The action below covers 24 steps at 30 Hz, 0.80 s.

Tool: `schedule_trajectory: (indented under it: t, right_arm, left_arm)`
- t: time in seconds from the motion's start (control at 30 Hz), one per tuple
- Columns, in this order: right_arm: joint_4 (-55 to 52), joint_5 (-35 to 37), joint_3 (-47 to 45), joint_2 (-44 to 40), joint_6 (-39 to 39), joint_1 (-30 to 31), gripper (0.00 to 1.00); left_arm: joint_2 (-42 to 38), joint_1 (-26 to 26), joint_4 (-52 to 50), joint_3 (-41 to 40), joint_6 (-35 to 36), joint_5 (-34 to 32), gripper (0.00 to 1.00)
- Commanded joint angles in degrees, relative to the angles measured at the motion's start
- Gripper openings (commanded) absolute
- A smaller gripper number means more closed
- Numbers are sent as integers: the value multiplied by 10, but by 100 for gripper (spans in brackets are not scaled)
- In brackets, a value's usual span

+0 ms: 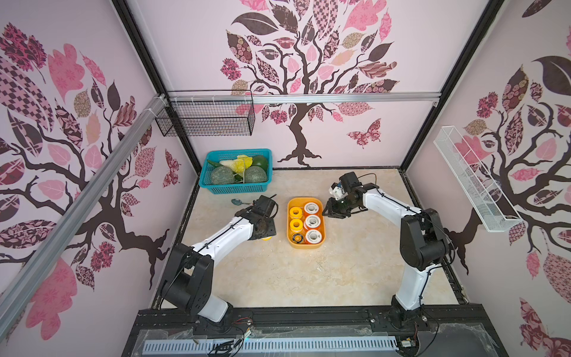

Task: Put the sealing tape into the storage box
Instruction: Place the sealing tape in the storage box.

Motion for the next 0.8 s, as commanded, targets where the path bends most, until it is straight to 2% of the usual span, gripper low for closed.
schedule_trajectory:
  t: [0.0,0.17,0.3,0.47,0.77]
  right_arm:
    - [4,-4,6,18,-3,-5,33]
    - [6,-8,4,29,-3,-5,31]
    - [14,-17,2,35,-1,-5,25]
    - [21,-39,1,45,1,-5,20]
    - [24,-46,2,54,6,-5,16]
  left_arm:
    - [21,-35,-18,37,7,-4,57]
    - [58,-80,-27,92,11,-6,57]
    - [88,-103,-31,123,20,0,57]
    - [114,-106,-26,139,34,36,57]
    - [134,-109,-18,149,55,76,57]
